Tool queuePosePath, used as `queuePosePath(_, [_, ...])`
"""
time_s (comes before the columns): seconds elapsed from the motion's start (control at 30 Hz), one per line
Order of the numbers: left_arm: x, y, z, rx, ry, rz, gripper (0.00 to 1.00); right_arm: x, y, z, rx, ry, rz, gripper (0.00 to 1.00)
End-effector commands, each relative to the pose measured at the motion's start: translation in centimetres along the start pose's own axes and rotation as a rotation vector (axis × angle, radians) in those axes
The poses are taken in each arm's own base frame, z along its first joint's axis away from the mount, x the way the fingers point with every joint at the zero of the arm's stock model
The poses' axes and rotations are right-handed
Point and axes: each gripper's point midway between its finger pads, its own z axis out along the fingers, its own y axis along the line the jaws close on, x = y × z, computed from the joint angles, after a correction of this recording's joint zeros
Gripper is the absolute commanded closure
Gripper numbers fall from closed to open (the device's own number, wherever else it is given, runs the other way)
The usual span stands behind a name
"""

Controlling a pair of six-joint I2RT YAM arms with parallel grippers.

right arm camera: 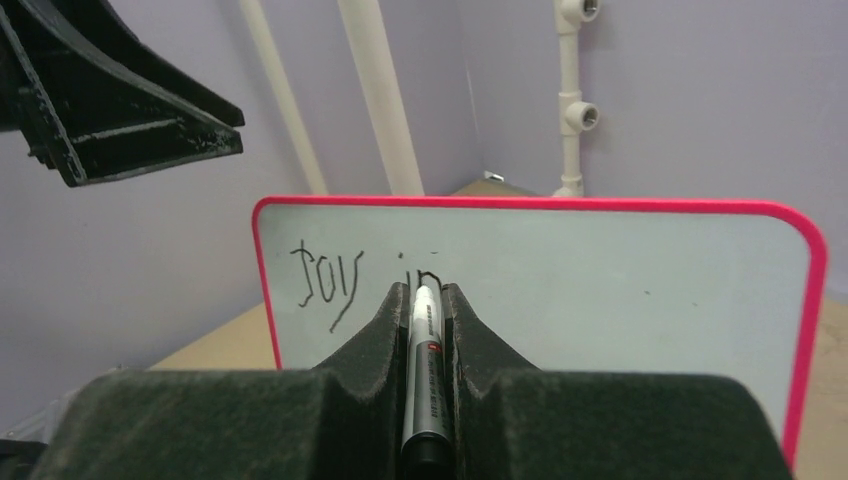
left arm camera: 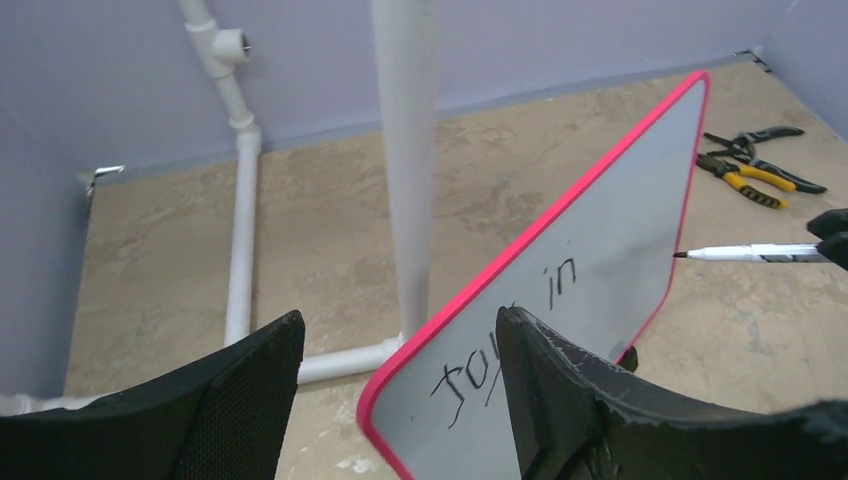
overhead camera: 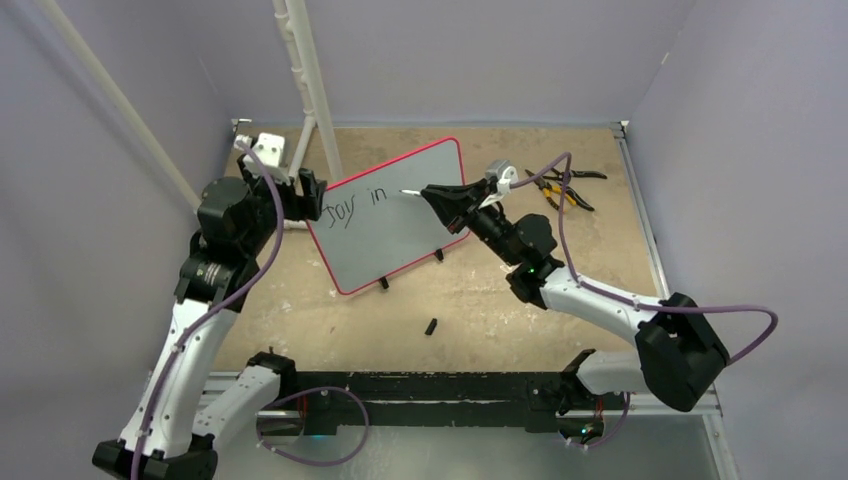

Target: Write a sentence on the whiteboard

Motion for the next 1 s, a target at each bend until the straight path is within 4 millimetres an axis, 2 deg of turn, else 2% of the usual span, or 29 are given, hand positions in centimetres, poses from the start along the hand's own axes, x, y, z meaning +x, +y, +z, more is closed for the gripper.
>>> queuePosePath(0.0, [-1.6,-3.1,2.1,0.189,0.003,0.062,0.3,-0.3,-0.3,-0.4,-0.069,0.043,-0.013,1.0])
queuePosePath(0.13, [-0.4,-4.6,4.5,0.287,0.044,0.093,0.29,-0.6,-2.0,-0.3,-0.065,0.044,-0.029,1.0])
queuePosePath(0.37, [2.5,-5.0,6.8,0.371,0.105,0.091,0.29,-0.7,-3.3,1.4,-0.099,0.035,-0.033,1.0])
queuePosePath(0.5, [2.9,-4.6,6.9,0.371,0.097,0.078,0.3,-0.7,-3.7,2.3,-0.104,0.021,-0.026,1.0])
queuePosePath(0.63, [3.5,-4.6,7.0,0.383,0.109,0.062,0.35,-1.0,-3.8,2.7,-0.108,0.003,-0.016,1.0])
queuePosePath(0.97, [4.0,-5.1,7.2,0.414,0.114,0.043,0.55,-0.5,-4.3,3.2,-0.099,0.001,-0.007,1.0])
